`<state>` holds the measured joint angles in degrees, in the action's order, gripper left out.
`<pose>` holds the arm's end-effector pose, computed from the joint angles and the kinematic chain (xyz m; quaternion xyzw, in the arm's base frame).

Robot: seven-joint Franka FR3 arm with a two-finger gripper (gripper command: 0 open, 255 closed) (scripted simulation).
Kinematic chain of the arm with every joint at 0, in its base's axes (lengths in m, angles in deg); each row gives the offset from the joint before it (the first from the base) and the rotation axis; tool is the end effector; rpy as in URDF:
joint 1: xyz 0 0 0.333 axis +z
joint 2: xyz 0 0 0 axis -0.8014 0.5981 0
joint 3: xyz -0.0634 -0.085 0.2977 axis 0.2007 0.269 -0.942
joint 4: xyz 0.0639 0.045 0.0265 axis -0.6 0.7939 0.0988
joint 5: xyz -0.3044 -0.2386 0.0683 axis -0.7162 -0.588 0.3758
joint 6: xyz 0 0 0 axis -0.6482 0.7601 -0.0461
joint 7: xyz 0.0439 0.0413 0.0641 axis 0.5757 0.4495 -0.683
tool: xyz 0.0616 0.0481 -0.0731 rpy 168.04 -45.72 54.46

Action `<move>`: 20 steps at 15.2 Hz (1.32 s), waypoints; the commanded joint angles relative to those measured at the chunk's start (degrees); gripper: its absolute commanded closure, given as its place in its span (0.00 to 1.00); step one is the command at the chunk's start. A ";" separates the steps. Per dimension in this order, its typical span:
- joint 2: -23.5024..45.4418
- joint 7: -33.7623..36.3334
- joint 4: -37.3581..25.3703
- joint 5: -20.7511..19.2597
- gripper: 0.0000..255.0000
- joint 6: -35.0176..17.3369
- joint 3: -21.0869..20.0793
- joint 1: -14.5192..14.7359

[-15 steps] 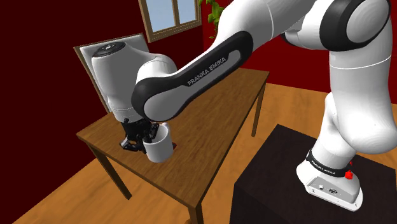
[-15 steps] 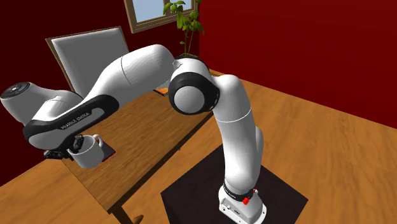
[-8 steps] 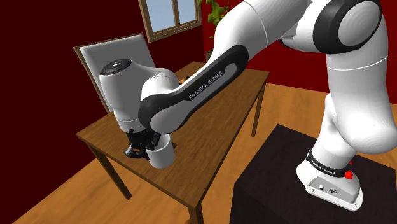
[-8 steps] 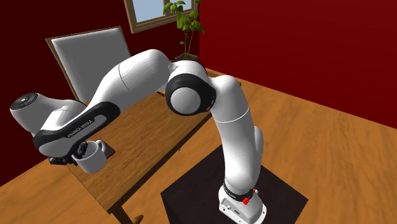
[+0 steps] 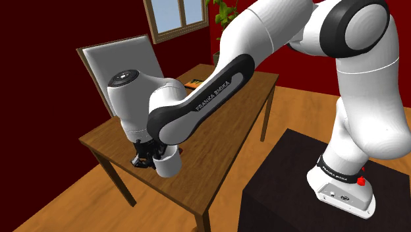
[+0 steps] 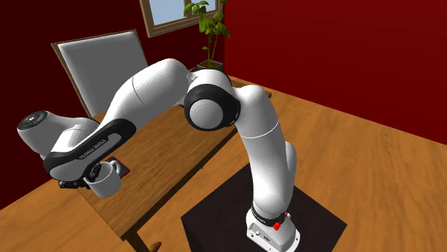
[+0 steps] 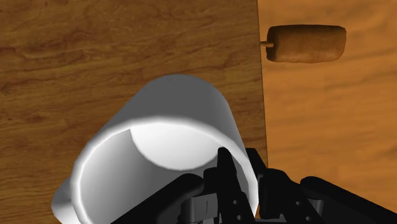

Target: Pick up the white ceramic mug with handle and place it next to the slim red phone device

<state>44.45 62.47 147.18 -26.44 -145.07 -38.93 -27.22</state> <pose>0.4734 0.4673 0.3574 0.9983 0.0047 0.0569 0.0098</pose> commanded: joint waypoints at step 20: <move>-3.37 -1.17 -2.54 1.88 0.00 5.61 -0.99 -0.22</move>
